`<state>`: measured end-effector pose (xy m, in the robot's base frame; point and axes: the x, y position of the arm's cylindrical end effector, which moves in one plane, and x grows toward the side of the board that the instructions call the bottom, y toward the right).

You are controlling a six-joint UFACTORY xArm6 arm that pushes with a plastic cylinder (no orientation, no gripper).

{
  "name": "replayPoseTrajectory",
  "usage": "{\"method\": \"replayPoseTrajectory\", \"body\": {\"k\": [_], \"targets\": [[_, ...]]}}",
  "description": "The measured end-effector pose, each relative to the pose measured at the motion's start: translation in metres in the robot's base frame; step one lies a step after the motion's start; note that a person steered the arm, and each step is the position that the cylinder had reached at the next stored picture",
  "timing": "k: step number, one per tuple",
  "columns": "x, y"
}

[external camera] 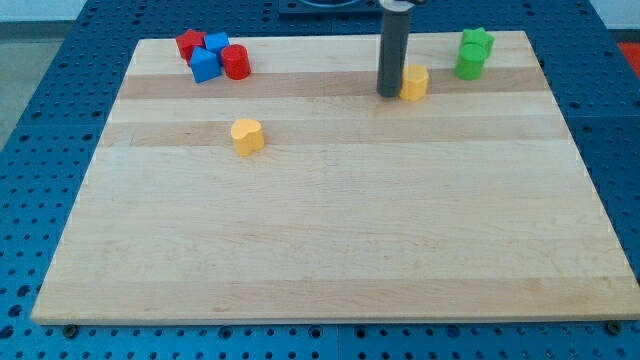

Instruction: Push the hexagon towards the top of the board

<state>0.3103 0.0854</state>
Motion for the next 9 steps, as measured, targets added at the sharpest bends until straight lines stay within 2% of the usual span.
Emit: {"method": "replayPoseTrajectory", "body": {"k": [5, 9], "targets": [[0.014, 0.089], [-0.021, 0.096]]}}
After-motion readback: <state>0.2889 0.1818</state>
